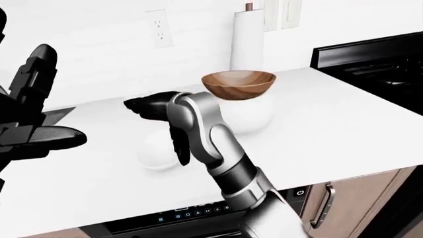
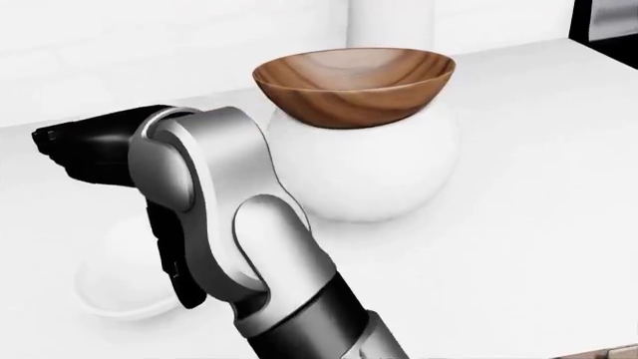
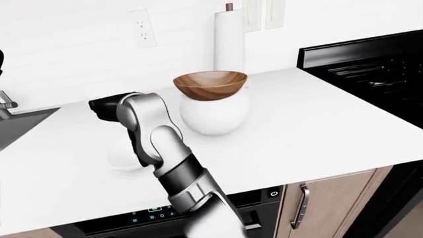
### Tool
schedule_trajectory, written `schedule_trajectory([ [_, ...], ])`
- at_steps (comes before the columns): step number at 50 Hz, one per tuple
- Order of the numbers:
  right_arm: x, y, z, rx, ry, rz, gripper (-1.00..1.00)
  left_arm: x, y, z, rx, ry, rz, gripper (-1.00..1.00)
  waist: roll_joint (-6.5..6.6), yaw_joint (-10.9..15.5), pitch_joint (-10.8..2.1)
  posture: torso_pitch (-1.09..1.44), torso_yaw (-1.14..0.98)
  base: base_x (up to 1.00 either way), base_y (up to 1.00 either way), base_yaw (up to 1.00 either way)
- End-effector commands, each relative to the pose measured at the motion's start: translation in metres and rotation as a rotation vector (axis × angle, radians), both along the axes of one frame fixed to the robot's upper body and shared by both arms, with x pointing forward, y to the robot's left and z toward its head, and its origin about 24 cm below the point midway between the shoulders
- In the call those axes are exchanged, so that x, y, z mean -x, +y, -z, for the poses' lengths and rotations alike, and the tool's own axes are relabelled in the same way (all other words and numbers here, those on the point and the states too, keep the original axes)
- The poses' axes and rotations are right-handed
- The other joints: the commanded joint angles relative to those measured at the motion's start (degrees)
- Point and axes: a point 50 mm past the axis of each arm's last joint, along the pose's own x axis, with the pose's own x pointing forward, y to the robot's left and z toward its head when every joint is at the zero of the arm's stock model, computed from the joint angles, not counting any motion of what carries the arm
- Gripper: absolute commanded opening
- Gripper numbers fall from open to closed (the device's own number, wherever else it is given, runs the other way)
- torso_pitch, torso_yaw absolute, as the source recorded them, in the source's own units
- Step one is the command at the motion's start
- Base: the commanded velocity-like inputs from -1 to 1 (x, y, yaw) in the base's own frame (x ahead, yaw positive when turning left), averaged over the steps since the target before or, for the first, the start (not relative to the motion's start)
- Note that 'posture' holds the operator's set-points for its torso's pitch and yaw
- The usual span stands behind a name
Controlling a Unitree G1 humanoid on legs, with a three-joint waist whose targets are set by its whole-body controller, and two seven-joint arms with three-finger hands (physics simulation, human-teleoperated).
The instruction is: Stack the bowls from largest to smallest.
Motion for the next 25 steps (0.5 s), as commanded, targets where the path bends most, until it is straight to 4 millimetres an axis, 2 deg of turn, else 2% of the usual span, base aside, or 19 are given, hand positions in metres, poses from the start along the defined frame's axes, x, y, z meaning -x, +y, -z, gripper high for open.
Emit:
schedule_trajectory([
  [1,0.001,0.003,-0.014,-0.042,-0.065,-0.007,1.0,0.003,0.002,-0.008,-0.007,-0.05,-0.012,1.0,0.5,0.0,-0.36,-0.38,0.0,0.0,0.0,0.0],
  [9,-0.003,0.008,0.009,-0.017,-0.029,-0.017,1.0,0.003,0.003,-0.007,-0.005,-0.049,-0.014,1.0,0.53,0.3,-0.49,-0.38,0.0,0.0,0.0,0.0],
  [25,-0.009,0.014,0.035,0.001,0.005,-0.014,1.0,0.002,0.006,-0.006,-0.004,-0.045,-0.017,1.0,0.66,0.6,-0.71,-0.38,0.0,0.0,0.0,0.0],
])
